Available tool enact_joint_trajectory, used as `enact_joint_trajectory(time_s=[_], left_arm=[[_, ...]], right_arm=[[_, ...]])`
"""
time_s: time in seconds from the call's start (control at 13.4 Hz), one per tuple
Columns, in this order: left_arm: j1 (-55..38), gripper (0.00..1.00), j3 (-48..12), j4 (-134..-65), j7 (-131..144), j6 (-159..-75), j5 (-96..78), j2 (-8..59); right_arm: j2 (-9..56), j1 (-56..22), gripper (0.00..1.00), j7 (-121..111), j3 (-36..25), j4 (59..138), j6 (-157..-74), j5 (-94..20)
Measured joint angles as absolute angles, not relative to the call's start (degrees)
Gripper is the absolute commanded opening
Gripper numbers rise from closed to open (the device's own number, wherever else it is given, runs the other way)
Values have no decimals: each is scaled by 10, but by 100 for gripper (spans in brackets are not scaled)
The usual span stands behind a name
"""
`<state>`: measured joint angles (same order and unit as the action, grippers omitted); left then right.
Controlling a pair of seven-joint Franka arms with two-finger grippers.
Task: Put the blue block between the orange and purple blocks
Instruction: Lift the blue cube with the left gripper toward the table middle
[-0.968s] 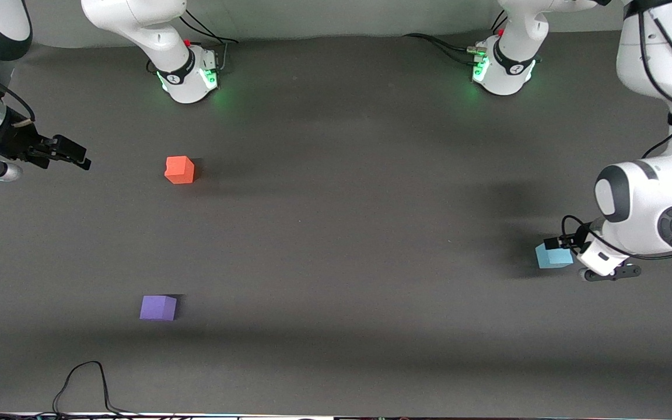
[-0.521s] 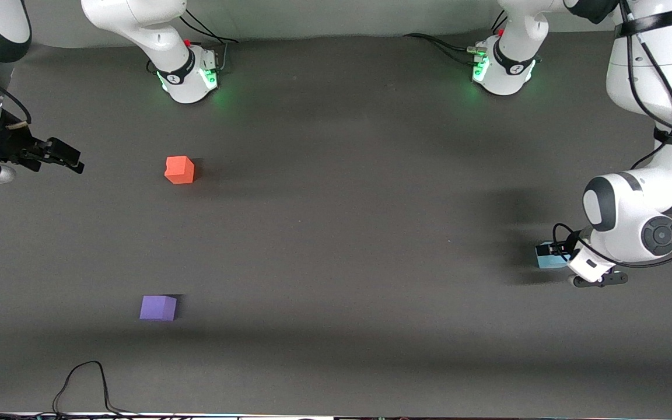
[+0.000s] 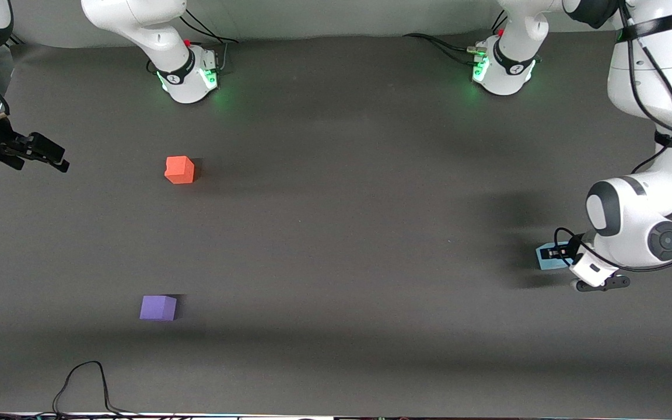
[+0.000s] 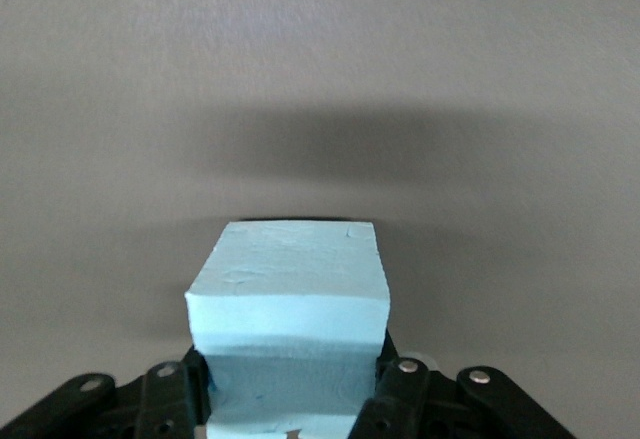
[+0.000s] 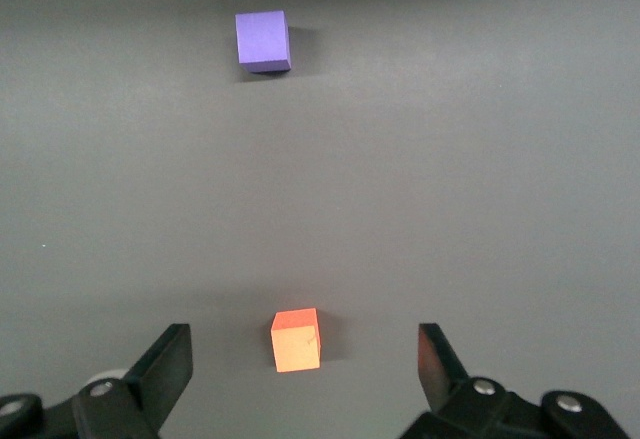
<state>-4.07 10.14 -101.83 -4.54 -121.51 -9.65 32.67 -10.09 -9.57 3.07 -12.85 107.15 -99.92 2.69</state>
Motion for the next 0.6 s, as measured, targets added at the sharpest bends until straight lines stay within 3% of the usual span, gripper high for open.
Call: enact_joint_trajectory(time_s=[0.37,0.6], left_arm=[[-31,13,118,-987,-43,-966,-63,136],[-30,13,115,-989,-26,-887,-31,29]], right_arm=[[-101,-96,100,31,-129,1032,-962,27],[-93,-96,100,31,-129,1019,-952,27]])
